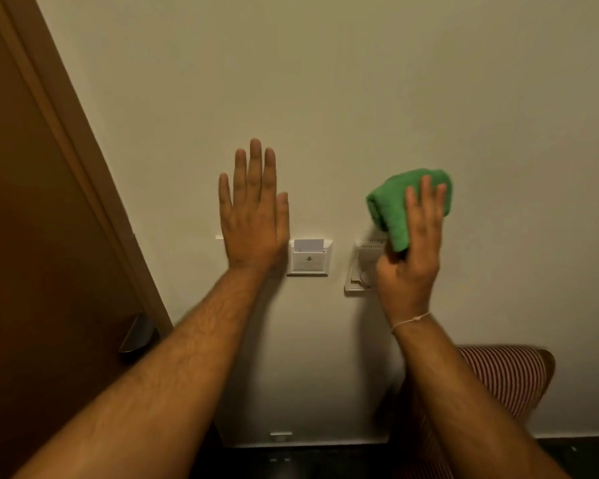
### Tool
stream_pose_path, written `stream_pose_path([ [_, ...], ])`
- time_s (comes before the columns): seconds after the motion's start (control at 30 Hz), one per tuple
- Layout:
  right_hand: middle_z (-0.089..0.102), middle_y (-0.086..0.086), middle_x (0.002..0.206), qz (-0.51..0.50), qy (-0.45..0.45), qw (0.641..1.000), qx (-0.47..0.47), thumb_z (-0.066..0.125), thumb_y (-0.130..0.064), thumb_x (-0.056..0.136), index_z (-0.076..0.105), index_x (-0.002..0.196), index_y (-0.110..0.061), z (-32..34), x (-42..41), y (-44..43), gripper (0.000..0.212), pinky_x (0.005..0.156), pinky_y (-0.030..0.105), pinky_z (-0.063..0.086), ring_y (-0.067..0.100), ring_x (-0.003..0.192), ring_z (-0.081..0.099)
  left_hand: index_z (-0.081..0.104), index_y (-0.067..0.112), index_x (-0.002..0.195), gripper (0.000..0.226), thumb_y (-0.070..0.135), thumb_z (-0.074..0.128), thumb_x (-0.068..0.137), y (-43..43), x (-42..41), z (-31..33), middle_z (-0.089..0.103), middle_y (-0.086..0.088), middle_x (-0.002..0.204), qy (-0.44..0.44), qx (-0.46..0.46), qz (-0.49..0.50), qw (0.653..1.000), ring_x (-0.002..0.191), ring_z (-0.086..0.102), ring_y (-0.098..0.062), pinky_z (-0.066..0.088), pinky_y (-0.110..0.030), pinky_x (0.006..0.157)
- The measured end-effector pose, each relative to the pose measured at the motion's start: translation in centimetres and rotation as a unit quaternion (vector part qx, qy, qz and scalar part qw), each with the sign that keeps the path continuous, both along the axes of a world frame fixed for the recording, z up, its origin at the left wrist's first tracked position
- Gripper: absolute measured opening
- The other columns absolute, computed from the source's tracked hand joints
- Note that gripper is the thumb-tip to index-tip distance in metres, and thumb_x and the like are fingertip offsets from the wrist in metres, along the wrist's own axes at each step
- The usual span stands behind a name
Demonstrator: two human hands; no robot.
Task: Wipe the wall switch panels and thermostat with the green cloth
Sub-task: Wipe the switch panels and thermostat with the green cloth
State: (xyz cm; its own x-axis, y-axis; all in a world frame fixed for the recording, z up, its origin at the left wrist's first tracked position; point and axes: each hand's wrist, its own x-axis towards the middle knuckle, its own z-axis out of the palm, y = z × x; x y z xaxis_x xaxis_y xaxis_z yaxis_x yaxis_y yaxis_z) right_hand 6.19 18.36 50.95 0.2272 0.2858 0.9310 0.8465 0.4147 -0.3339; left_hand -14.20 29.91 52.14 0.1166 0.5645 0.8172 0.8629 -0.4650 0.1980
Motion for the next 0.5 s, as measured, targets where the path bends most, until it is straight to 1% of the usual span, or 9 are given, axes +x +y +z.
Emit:
stream_pose_path([
  [0.07,0.03,0.021,0.17,-0.019,-0.011,0.999,-0.025,0.045,0.015,0.097,0.036,0.16,-0.002,0.4,2.2,-1.1,0.066,0.135,0.048,0.016,0.037,0.164,0.015,-0.004,0.017,0.184,0.07,0.045,0.015,0.122,-2.2,1.6,-2.1,-0.014,-0.003,0.191,0.001,-0.014,-0.018,1.0,0.178,-0.012,-0.024,0.001,-0.052,0.144],
  [0.1,0.029,0.02,0.171,-0.028,-0.016,0.998,-0.049,0.045,0.015,0.097,0.034,0.161,-0.002,-0.2,3.1,-1.8,0.067,0.136,0.047,0.015,0.036,0.165,0.014,-0.008,0.019,0.183,0.07,0.047,0.012,0.122,-3.4,2.6,-3.4,-0.016,-0.002,0.191,0.006,-0.023,-0.03,0.999,0.177,-0.014,-0.024,0.001,-0.051,0.144],
  [0.17,0.027,0.017,0.172,-0.042,-0.018,0.993,-0.108,0.045,0.016,0.097,0.034,0.161,-0.002,-2.7,5.2,-3.5,0.067,0.136,0.047,0.014,0.033,0.165,0.013,-0.007,0.019,0.182,0.071,0.045,0.019,0.122,-6.0,4.9,-6.9,-0.013,-0.004,0.191,0.018,-0.054,-0.055,0.997,0.178,-0.011,-0.024,0.002,-0.05,0.144],
  [0.27,0.026,0.015,0.172,-0.059,-0.009,0.976,-0.208,0.045,0.022,0.089,0.036,0.159,0.001,-8.1,8.5,-6.8,0.074,0.135,0.054,0.015,0.034,0.165,0.014,0.007,0.016,0.183,0.077,0.043,0.034,0.116,-10.8,8.7,-13.1,-0.001,-0.008,0.192,0.034,-0.112,-0.094,0.989,0.178,-0.006,-0.022,0.006,-0.049,0.143],
  [0.3,0.027,0.015,0.171,-0.063,-0.004,0.969,-0.239,0.043,0.018,0.087,0.038,0.158,0.002,-10.2,9.6,-8.0,0.073,0.134,0.058,0.016,0.036,0.164,0.015,0.015,0.015,0.182,0.076,0.043,0.038,0.115,-12.7,9.9,-15.4,0.007,-0.009,0.191,0.043,-0.126,-0.119,0.984,0.178,-0.003,-0.022,0.01,-0.049,0.142],
  [0.37,0.032,0.019,0.167,-0.071,0.007,0.956,-0.284,0.041,0.003,0.086,0.044,0.152,0.006,-14.5,11.5,-10.5,0.067,0.131,0.063,0.019,0.04,0.16,0.021,0.026,0.017,0.18,0.073,0.042,0.044,0.114,-16.4,12.0,-20.2,0.018,-0.008,0.189,0.073,-0.147,-0.175,0.971,0.178,0.002,-0.02,0.013,-0.049,0.14],
  [0.4,0.037,0.023,0.163,-0.083,0.011,0.949,-0.304,0.044,-0.001,0.088,0.049,0.149,0.009,-17.0,12.6,-11.9,0.062,0.13,0.063,0.021,0.044,0.157,0.027,0.03,0.018,0.179,0.071,0.043,0.045,0.114,-18.3,13.3,-22.7,0.022,-0.007,0.189,0.089,-0.167,-0.199,0.962,0.178,0.003,-0.02,0.012,-0.048,0.141],
  [0.43,0.043,0.028,0.159,-0.093,0.012,0.94,-0.327,0.046,0.0,0.089,0.052,0.145,0.011,-19.7,13.4,-13.2,0.057,0.129,0.061,0.024,0.049,0.153,0.034,0.034,0.018,0.178,0.069,0.043,0.046,0.115,-19.8,14.2,-25.0,0.027,-0.006,0.188,0.104,-0.194,-0.216,0.951,0.178,0.005,-0.019,0.012,-0.045,0.141],
  [0.5,0.051,0.031,0.152,-0.102,0.025,0.918,-0.382,0.053,0.005,0.089,0.056,0.141,0.014,-25.3,15.0,-16.0,0.053,0.127,0.059,0.026,0.055,0.146,0.042,0.045,0.015,0.175,0.068,0.044,0.048,0.113,-22.4,15.9,-29.3,0.034,-0.006,0.185,0.133,-0.261,-0.232,0.928,0.178,0.009,-0.018,0.019,-0.044,0.138],
])
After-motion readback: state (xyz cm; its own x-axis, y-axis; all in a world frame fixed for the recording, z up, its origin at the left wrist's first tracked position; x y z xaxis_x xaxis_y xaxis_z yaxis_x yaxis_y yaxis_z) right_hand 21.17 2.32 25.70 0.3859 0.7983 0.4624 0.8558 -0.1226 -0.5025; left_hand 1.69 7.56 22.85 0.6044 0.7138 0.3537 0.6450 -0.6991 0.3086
